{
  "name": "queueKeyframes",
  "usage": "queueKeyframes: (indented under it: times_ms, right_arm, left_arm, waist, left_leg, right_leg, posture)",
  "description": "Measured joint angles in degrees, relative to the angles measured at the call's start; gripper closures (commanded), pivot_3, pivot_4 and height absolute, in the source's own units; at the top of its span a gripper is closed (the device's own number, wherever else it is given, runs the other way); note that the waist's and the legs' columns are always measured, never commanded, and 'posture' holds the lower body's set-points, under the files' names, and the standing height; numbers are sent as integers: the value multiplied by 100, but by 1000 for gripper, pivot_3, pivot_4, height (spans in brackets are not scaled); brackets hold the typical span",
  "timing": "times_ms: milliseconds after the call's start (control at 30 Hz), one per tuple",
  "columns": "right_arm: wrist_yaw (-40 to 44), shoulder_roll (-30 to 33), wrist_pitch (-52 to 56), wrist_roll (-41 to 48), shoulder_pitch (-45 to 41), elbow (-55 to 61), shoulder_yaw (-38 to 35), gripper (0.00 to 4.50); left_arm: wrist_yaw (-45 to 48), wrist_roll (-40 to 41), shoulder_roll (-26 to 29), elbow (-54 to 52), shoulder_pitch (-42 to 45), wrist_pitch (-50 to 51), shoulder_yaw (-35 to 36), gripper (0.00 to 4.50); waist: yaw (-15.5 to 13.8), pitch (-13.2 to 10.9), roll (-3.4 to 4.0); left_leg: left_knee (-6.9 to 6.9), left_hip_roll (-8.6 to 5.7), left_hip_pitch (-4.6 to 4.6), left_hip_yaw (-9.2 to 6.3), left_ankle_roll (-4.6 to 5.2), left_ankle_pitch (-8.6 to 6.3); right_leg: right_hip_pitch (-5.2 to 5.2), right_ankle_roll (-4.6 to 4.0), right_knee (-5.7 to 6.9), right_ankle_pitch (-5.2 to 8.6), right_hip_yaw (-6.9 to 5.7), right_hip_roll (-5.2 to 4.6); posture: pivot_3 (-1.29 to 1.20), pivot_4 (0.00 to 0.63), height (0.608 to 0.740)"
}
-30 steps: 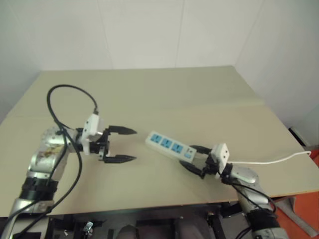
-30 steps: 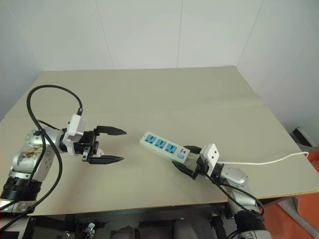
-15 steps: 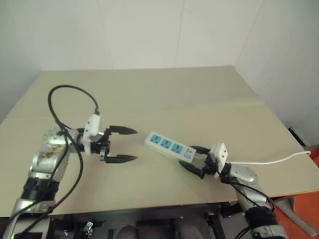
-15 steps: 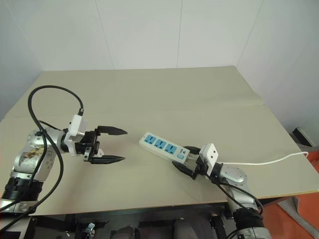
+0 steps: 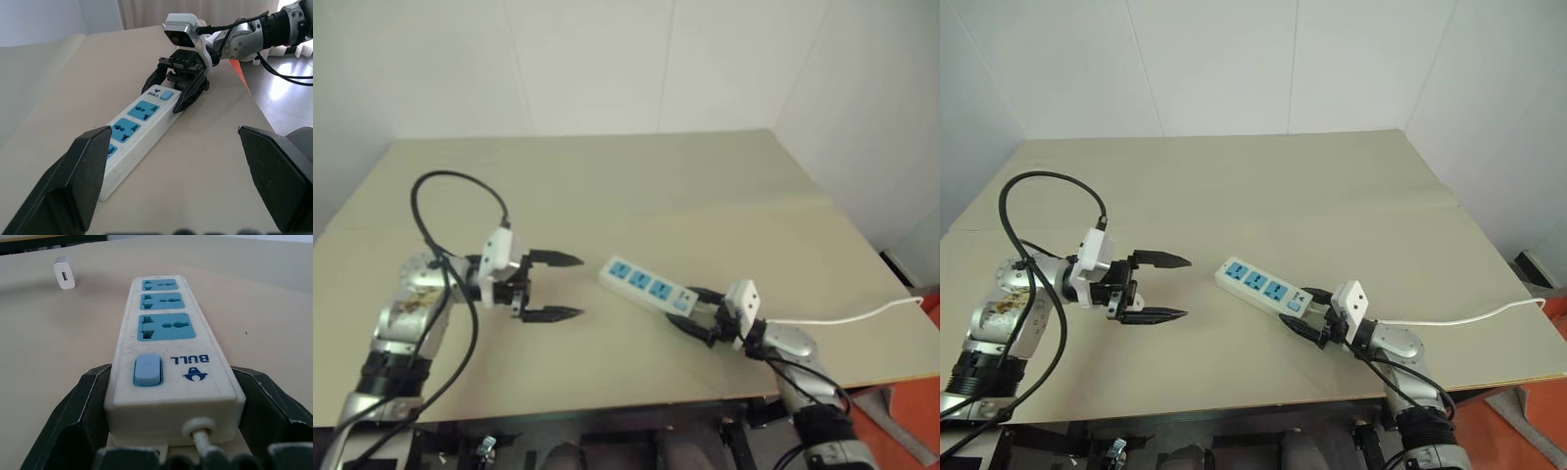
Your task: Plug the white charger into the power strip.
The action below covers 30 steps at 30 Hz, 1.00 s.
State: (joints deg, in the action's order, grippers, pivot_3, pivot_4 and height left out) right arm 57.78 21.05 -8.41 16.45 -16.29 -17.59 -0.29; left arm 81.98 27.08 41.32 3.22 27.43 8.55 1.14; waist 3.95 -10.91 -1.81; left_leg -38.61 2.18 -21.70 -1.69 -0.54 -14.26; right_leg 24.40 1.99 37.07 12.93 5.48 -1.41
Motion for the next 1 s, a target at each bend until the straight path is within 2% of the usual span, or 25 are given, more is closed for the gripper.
queueKeyframes:
  times_ms: [233, 433, 500, 633, 733, 833, 1000]
  right_arm:
    - [254, 102, 39, 26, 2, 130, 90, 1082]
    - [1189, 485, 287, 80, -220, 558, 486, 1082]
    - [1530, 591, 394, 80, -424, 577, 680, 1082]
    - [1989, 649, 549, 67, -746, 536, 984, 1082]
    - [2133, 639, 571, -16, -946, 259, 1149, 1082]
    - [2129, 568, 565, -182, -1047, 31, 1302, 1082]
    - [2049, 423, 679, -278, -1161, -102, 1364, 1082]
  left_arm:
    - [-72, 74, 13, -14, -132, 1, 150, 0]
    - [-333, -91, 337, 31, 14, -41, 332, 0]
    - [-701, -482, 324, 226, 326, -77, 230, 0]
    - [-304, -1137, 733, 773, 1010, -263, -347, 0]
    - [414, -1962, 933, 1789, 2170, -679, -1162, 0]
    - [856, -2410, 1018, 2311, 3061, -1000, -1758, 0]
    - [1026, -2962, 1042, 2975, 4086, -1810, -3322, 0]
  waist:
    - [4, 0, 0]
    - [-3, -1, 1]
    - [-33, -1, 0]
    - [-23, -1, 0]
    - [-21, -1, -1]
    - [-10, -1, -1]
    - [41, -1, -1]
  left_leg:
    - [0, 1, -3, 0, 0, 0]
    - [-1, 0, -1, 0, 0, 0]
    - [-4, -1, -3, -4, 0, 0]
    - [-2, -3, -6, -3, 0, 0]
    - [-5, -6, -9, -4, 0, 0]
    - [-3, -7, -8, -2, 3, -1]
    - [-3, -4, 0, -1, 7, -4]
  right_leg:
    - [4, 0, 0, 0, 0, 0]
    - [1, 2, 0, 0, -1, 0]
    - [1, 3, 0, 0, -4, 0]
    - [3, 1, -4, -1, -4, 1]
    - [3, 2, -3, 0, -6, 2]
    - [3, 0, -2, 1, -1, 1]
    - [4, 1, 6, 2, 8, 8]
  posture:
    - [0, 150, 740]
    - [0, 150, 740]
    - [0, 150, 740]
    - [0, 150, 740]
    - [0, 150, 740]
    - [0, 150, 740]
    - [0, 150, 740]
